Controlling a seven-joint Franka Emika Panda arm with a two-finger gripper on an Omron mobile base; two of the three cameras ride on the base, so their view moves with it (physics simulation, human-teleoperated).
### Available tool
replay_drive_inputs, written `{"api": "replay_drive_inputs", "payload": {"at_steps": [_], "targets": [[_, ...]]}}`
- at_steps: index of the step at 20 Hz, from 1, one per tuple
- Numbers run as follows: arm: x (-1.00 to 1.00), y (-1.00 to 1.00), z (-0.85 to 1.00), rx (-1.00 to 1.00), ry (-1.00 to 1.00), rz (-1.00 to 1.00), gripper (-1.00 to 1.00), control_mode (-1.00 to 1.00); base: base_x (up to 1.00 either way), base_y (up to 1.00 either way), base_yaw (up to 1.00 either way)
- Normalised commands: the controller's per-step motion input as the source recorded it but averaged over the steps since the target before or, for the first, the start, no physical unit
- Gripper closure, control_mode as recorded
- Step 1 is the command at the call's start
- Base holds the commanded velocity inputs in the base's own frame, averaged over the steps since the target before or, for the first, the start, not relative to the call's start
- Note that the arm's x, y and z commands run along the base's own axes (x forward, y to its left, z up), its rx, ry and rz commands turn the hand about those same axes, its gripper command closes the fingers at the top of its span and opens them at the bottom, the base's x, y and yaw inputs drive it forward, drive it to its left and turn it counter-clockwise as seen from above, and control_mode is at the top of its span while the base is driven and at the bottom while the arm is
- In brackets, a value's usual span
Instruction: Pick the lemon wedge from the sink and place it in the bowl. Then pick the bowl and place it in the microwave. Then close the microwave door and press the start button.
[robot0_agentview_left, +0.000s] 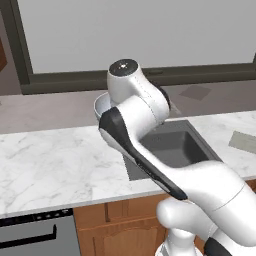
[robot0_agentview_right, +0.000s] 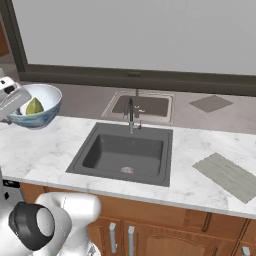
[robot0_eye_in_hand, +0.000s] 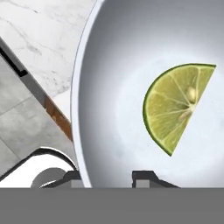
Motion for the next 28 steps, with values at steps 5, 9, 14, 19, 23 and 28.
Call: {"api": "replay_drive_inputs", "payload": {"at_steps": [5, 9, 14, 19, 23, 28], "targets": [[-0.35, -0.60, 0.60, -0.07, 0.06, 0.15, 1.00, -1.00, 0.00, 0.00, 0.00], [-0.47, -0.92, 0.21, -0.01, 0.00, 0.29, 1.00, -1.00, 0.00, 0.00, 0.00], [-0.51, -0.86, 0.15, 0.00, -0.02, 0.20, 1.00, -1.00, 0.00, 0.00, 0.00], [-0.31, -0.37, 0.18, 0.01, 0.00, 0.00, 1.00, -1.00, 0.00, 0.00, 0.00], [0.00, -0.01, 0.00, -0.01, 0.00, 0.00, 1.00, -1.00, 0.00, 0.00, 0.00], [0.00, 0.00, 0.00, -0.01, 0.00, 0.00, 1.00, -1.00, 0.00, 0.00, 0.00]]}}
